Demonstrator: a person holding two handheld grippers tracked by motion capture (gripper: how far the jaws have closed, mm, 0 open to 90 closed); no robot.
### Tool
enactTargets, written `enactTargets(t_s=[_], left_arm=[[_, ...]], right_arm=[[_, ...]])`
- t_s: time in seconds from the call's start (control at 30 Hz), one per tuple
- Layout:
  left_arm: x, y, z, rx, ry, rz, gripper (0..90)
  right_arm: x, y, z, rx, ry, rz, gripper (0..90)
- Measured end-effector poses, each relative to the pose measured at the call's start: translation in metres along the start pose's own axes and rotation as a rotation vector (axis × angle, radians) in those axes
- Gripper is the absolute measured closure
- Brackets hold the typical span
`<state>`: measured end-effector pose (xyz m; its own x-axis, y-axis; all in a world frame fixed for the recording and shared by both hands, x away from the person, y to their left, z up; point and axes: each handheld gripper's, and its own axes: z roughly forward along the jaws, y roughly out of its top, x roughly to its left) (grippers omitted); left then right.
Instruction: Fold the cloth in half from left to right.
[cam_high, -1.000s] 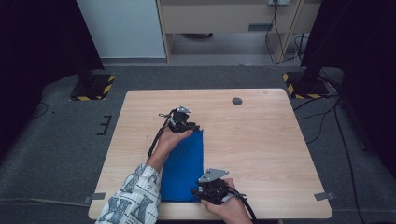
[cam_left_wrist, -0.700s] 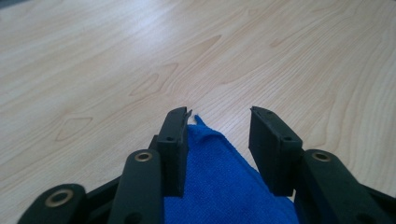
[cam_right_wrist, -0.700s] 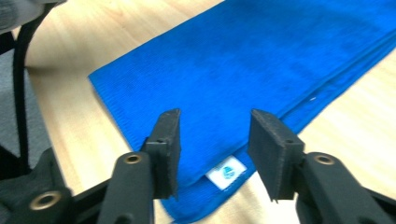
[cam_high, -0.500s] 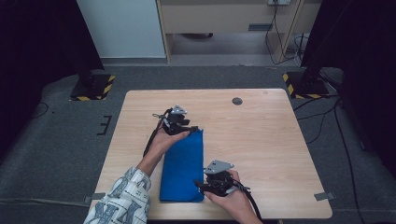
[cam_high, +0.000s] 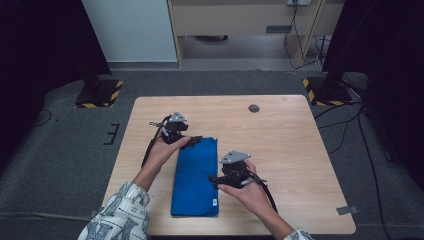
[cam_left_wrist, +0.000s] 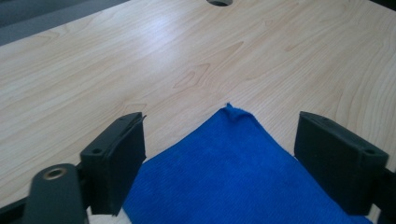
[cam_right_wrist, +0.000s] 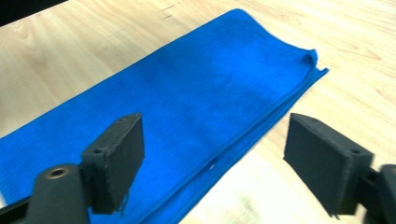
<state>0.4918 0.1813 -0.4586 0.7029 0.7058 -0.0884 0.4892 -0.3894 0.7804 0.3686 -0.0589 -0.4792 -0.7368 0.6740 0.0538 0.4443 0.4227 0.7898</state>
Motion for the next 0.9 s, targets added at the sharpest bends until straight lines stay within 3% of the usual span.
enactTargets(t_s=[0.17,0.3,0.5,0.77,0.9], left_arm=[[0.009,-0.006,-0.007,-0.012,0.007,-0.01,8.4],[0.015,-0.01,-0.01,-0.007,0.018,0.003,7.8],[0.02,-0.016,-0.005,0.014,0.033,0.016,7.9],[0.03,-0.025,0.003,0.029,0.059,0.015,10.0],[0.039,-0.033,0.008,0.03,0.066,-0.022,13.6]], right_arm=[[-0.011,0.008,0.013,0.008,0.0,0.016,16.7],[-0.019,0.014,0.023,0.006,-0.01,0.031,15.0],[-0.027,0.025,0.036,0.023,-0.009,0.015,14.1],[-0.04,0.038,0.05,0.039,-0.029,0.037,22.5],[-0.046,0.044,0.053,0.026,-0.051,0.052,25.7]])
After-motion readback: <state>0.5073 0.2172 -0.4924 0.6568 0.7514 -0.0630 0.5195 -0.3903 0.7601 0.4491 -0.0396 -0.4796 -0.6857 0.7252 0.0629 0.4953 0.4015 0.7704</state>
